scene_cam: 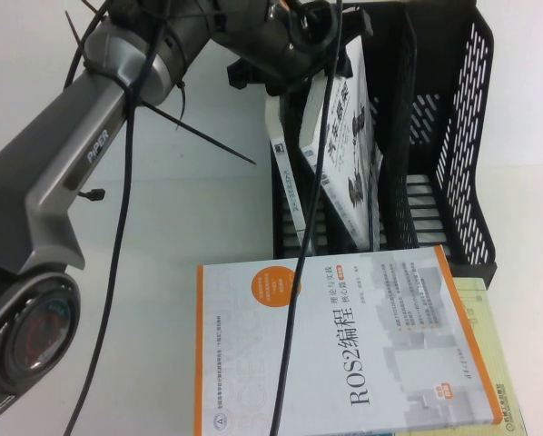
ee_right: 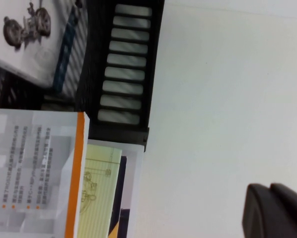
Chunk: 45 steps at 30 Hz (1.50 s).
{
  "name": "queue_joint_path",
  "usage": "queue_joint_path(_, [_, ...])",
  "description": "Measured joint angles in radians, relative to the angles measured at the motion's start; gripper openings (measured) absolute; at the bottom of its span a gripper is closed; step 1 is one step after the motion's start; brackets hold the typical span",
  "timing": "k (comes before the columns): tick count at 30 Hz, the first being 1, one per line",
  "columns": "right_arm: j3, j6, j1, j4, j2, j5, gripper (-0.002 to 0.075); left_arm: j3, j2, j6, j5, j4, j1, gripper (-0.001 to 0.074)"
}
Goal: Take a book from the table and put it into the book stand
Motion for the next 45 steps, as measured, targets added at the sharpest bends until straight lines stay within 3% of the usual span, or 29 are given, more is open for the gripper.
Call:
queue_joint_path(3, [0.000, -0.002, 0.000, 0.000, 0.000, 0.004, -0.0002, -0.004, -0.002, 0.075, -0.050, -0.036, 0.004, 0.0459])
queue_joint_path(6, [0.011, -0.007, 0.000, 0.001, 0.000, 0.004, -0.0002, -0.006, -0.013, 0.140, -0.073, -0.054, 0.006, 0.0465])
queue_joint_path(10, [0.055, -0.015, 0.000, 0.001, -0.001, 0.000, -0.0002, -0.006, -0.051, 0.184, -0.076, -0.018, 0.008, 0.0381])
queue_joint_path(20, [0.163, -0.061, 0.000, 0.021, -0.118, 0.006, -0.0002, -0.006, -0.243, 0.214, 0.063, 0.239, 0.009, 0.0041])
queue_joint_path(31, [0.427, -0.097, 0.000, 0.084, -0.513, -0.010, -0.0002, 0.066, -0.509, 0.236, 0.208, 0.379, 0.005, 0.0002])
queue_joint_path(37, [0.658, -0.097, 0.000, 0.192, -0.730, -0.151, -0.0002, 0.401, -0.691, 0.251, 0.108, 0.379, -0.049, 0.0001])
queue_joint_path(45, [0.826, -0.097, 0.000, 0.251, -0.864, -0.309, -0.0002, 1.066, -0.948, 0.251, -0.351, 0.309, -0.089, 0.0001])
